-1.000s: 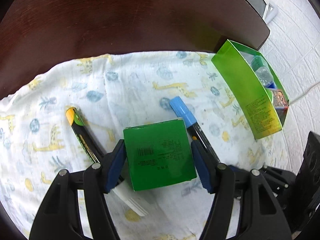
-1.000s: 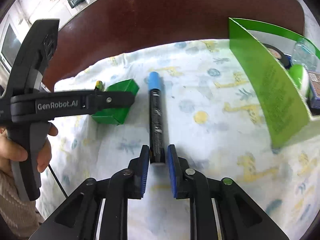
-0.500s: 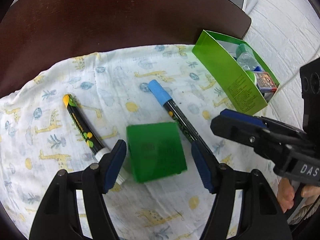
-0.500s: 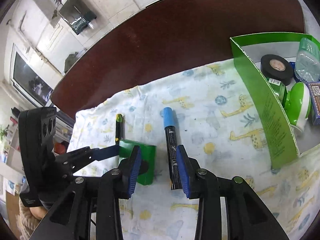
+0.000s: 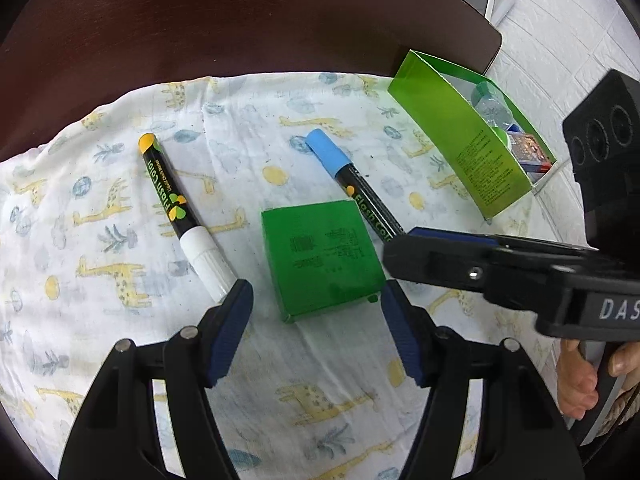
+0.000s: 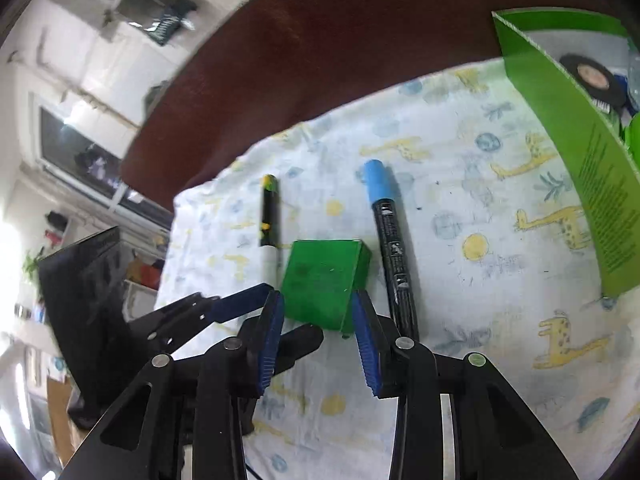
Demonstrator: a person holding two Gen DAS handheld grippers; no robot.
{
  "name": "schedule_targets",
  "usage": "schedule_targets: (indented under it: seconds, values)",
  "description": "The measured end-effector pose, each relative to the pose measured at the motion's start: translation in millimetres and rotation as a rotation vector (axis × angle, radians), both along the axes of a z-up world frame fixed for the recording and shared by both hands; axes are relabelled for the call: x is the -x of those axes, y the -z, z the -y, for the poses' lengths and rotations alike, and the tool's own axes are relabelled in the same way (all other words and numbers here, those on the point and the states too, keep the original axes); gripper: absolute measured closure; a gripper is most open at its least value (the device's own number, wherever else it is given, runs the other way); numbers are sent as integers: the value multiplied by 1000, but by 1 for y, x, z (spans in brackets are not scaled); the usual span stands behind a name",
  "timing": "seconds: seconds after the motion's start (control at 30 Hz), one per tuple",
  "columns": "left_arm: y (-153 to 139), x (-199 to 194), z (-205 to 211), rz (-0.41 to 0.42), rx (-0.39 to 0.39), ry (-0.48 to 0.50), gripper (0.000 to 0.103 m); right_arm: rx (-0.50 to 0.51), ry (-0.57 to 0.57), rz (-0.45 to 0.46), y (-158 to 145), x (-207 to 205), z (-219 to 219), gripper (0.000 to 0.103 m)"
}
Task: Organize rigid objects
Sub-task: 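Close the left tool on the green carton and lift it, then carry the green carton into the green box and open the left tool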
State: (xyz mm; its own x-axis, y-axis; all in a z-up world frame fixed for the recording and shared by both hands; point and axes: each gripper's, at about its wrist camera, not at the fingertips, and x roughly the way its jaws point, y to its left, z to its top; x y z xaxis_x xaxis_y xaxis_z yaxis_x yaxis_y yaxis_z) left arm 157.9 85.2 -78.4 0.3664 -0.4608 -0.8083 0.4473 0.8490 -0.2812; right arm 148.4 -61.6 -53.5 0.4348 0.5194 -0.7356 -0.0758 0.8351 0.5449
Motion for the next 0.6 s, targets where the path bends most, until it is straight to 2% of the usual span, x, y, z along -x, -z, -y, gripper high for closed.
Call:
schedule_targets:
  seconds: [0.17,0.4,0.6]
  values:
    - [3,-8,7,8,28,24,43,-2,32,-100,26,-19,-6,66]
    - [-9,3,16,66,-18,24,45,12,-2,-68,20,-16,-9,66]
    - [-34,12,26,134,-16,25,45,53,7,43,-15,-1,-2,66]
